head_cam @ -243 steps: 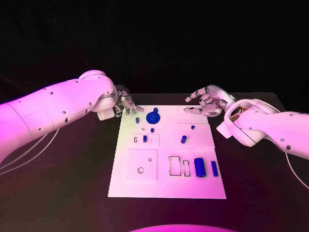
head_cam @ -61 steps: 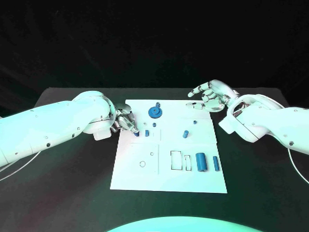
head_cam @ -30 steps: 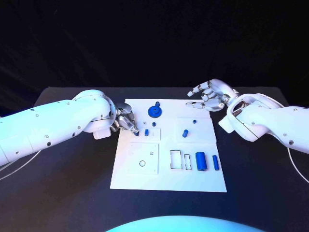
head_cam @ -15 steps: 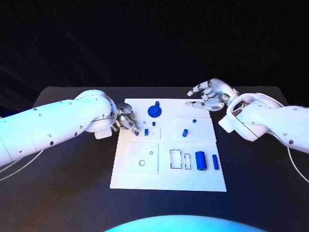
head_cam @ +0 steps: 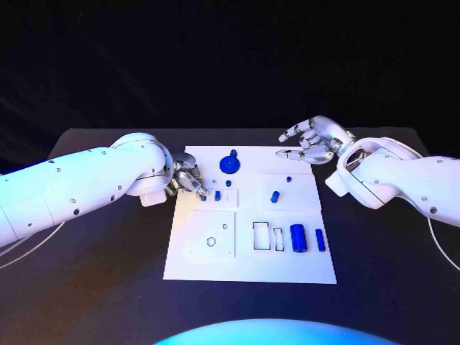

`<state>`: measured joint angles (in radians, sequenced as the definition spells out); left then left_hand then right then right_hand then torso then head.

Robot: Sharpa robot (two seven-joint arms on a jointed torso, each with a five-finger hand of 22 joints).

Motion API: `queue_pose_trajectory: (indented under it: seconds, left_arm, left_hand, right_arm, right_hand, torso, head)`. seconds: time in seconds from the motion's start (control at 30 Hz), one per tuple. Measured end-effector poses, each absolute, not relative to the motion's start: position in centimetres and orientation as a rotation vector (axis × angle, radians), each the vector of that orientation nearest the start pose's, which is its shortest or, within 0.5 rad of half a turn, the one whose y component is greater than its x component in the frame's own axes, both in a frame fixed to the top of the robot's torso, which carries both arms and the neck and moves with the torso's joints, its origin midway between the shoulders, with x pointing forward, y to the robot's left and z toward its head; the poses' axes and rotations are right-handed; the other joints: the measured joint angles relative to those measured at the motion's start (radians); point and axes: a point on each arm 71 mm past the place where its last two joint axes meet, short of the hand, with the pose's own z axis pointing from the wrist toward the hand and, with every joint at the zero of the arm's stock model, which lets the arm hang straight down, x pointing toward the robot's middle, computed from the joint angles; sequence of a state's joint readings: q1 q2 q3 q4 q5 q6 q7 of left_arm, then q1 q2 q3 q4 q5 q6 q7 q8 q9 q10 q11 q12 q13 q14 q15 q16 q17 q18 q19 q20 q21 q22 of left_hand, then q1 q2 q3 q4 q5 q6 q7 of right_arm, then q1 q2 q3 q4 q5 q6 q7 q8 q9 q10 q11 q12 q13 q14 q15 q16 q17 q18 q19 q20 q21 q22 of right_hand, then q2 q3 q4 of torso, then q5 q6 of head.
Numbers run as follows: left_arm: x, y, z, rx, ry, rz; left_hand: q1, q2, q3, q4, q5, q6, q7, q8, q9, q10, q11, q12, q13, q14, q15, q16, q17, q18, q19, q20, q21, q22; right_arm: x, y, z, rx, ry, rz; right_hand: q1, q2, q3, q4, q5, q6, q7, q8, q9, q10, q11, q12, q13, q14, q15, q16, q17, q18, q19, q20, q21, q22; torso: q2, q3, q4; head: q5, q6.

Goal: Assemble the parts on the task board

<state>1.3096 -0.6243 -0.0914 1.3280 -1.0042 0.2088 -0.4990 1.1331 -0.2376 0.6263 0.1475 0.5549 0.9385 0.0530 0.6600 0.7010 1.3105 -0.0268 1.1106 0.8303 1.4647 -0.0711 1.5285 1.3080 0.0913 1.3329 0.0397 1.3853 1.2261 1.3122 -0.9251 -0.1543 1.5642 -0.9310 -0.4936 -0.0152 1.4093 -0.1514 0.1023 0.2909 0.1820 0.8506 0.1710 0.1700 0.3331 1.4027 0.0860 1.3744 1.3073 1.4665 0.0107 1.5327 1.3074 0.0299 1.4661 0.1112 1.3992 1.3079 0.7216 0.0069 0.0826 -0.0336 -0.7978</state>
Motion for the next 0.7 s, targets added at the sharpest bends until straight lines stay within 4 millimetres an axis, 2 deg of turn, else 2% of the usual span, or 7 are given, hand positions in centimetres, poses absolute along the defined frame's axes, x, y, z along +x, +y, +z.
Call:
queue_pose_trajectory:
  seconds: [0.27, 0.57, 0.63, 0.7]
  left_arm:
    - [51.83, 16.1, -20.42, -0.119, 2.359, -0.45]
    - [52.04, 16.41, -20.48, -0.134, 2.357, -0.449]
    - [52.11, 16.51, -20.51, -0.139, 2.356, -0.447]
    - [52.19, 16.7, -20.58, -0.145, 2.355, -0.441]
  left_hand:
    - [-0.022, 0.007, -0.023, -0.023, -0.01, 0.009, -0.013, 0.0, 0.003, 0.009, -0.009, 0.0, 0.011, 0.0, -0.008, 0.0, 0.0, 0.0, 0.004, -0.004, 0.0, 0.0]
    - [-0.047, 0.013, -0.044, -0.044, -0.017, 0.018, -0.021, -0.026, -0.01, 0.01, -0.011, 0.004, 0.02, 0.0, -0.008, 0.004, 0.0, 0.0, 0.007, -0.007, -0.004, -0.002]
    - [-0.063, 0.014, -0.069, -0.022, -0.017, 0.024, -0.02, -0.027, -0.012, 0.01, -0.011, 0.002, 0.014, 0.0, -0.008, 0.004, 0.0, 0.0, 0.007, -0.007, -0.008, -0.003]
    - [-0.079, 0.008, -0.105, 0.005, -0.037, 0.029, -0.018, -0.032, -0.012, 0.008, -0.008, -0.004, 0.005, 0.0, -0.008, 0.004, 0.0, 0.0, 0.007, -0.007, -0.008, -0.004]
  right_arm:
    - [48.61, -24.08, -16.43, 0.34, 1.609, 0.821]
    - [48.61, -24.11, -16.43, 0.341, 1.608, 0.821]
    - [48.61, -24.11, -16.43, 0.341, 1.608, 0.821]
    - [48.61, -24.1, -16.43, 0.34, 1.607, 0.821]
  right_hand:
    - [0.0, 0.0, 0.0, 0.0, 0.0, 0.0, 0.0, 0.0, 0.0, 0.0, 0.0, 0.0, 0.0, 0.0, 0.0, 0.0, 0.0, 0.0, 0.0, 0.0, 0.0, 0.0]
    - [0.0, 0.0, 0.0, 0.0, 0.0, 0.0, 0.0, 0.0, -0.002, 0.0, 0.0, 0.0, 0.0, 0.0, 0.0, 0.0, 0.0, 0.0, 0.0, 0.0, -0.007, 0.0]
    - [0.0, 0.0, 0.0, 0.0, 0.0, 0.0, 0.0, 0.0, -0.002, 0.0, 0.0, 0.0, 0.0, 0.0, 0.0, 0.0, 0.0, 0.0, 0.0, 0.0, -0.007, 0.0]
    - [0.0, 0.0, 0.0, 0.0, 0.0, 0.0, 0.0, 0.0, -0.002, 0.0, 0.0, 0.0, 0.001, 0.0, 0.0, 0.0, 0.0, 0.0, 0.0, 0.0, -0.007, 0.0]
  torso:
    - [-0.001, -0.0004, 0.0002]
    - [-0.001, -0.001, 0.0]
    - [-0.001, -0.001, -0.0002]
    - [-0.001, -0.0009, -0.0004]
  head:
    - [0.0, 0.0]
    - [0.0, 0.003]
    - [0.0, 0.004]
    - [0.0, 0.005]
